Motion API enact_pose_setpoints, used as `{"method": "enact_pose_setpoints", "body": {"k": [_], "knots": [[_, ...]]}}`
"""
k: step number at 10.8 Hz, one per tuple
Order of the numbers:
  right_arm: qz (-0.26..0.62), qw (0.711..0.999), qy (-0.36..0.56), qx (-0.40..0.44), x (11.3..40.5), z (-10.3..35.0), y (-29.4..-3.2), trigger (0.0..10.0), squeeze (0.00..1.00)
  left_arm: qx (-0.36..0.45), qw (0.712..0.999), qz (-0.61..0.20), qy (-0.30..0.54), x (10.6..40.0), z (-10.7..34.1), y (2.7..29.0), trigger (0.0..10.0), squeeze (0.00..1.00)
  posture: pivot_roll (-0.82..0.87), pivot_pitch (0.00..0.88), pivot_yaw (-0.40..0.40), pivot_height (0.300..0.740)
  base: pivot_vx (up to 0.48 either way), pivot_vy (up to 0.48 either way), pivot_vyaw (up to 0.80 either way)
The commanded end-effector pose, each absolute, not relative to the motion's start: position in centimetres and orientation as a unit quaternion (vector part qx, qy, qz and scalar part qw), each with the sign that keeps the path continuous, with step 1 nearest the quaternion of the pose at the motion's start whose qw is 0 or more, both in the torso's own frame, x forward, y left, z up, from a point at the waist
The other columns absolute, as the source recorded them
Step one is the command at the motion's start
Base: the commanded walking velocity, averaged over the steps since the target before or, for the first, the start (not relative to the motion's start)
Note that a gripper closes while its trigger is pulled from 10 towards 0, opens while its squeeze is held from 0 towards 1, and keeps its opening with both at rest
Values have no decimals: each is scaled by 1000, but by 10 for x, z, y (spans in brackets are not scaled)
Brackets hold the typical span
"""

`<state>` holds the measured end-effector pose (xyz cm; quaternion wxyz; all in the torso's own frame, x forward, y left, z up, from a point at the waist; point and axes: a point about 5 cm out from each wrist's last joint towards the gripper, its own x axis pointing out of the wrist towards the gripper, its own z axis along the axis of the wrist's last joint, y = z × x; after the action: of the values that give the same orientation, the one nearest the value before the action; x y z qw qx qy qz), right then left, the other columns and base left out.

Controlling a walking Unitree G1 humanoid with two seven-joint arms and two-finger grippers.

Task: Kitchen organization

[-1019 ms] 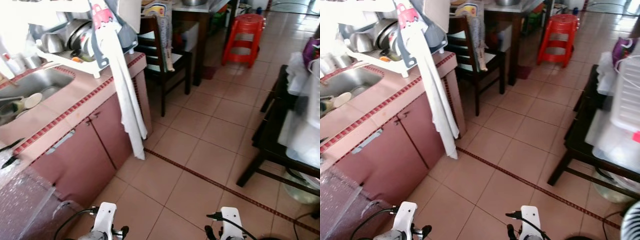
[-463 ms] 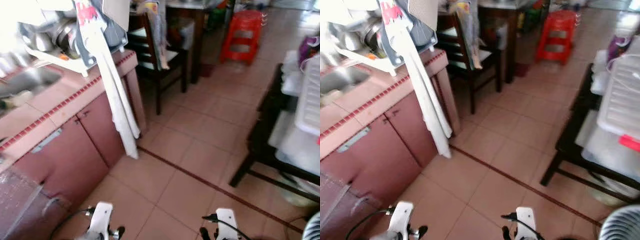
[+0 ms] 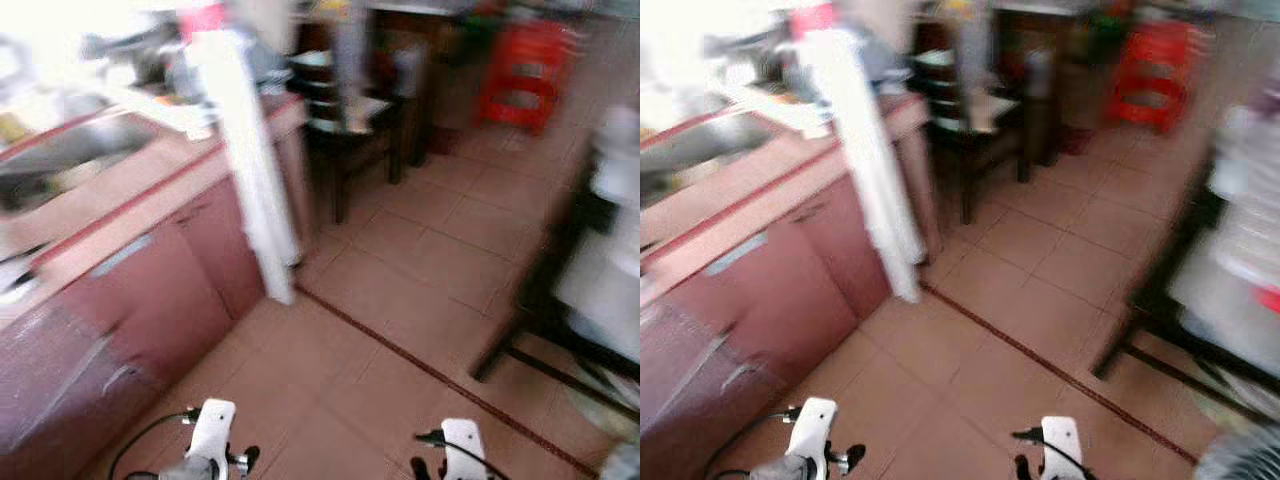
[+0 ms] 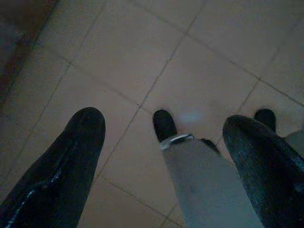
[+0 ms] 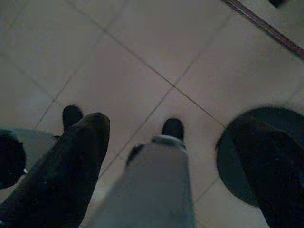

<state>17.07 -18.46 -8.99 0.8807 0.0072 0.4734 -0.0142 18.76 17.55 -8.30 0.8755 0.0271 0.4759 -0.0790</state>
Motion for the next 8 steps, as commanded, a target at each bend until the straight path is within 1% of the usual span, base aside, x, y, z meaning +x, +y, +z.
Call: {"method": "enact_pose_setpoints", "body": {"k": [1, 6, 7, 8], "knots": [[-10, 882, 471, 7, 172, -89, -182, 10000, 0, 36, 871, -73, 484, 184, -85, 181, 10000, 0, -126, 41, 108, 740, 0, 0, 781], [-8, 882, 471, 1, 173, -89, -183, 10000, 0, 43, 870, -77, 485, 184, -85, 178, 10000, 0, -128, 41, 103, 740, 0, 0, 0], [-1, 883, 469, -3, 174, -89, -182, 10000, 0, 41, 870, -76, 486, 184, -85, 178, 10000, 0, -127, 38, 101, 740, 0, 0, 531], [-2, 882, 471, -6, 174, -89, -183, 10000, 0, 41, 870, -75, 486, 184, -85, 177, 10000, 0, -125, 35, 81, 740, 0, 0, 0]]}}
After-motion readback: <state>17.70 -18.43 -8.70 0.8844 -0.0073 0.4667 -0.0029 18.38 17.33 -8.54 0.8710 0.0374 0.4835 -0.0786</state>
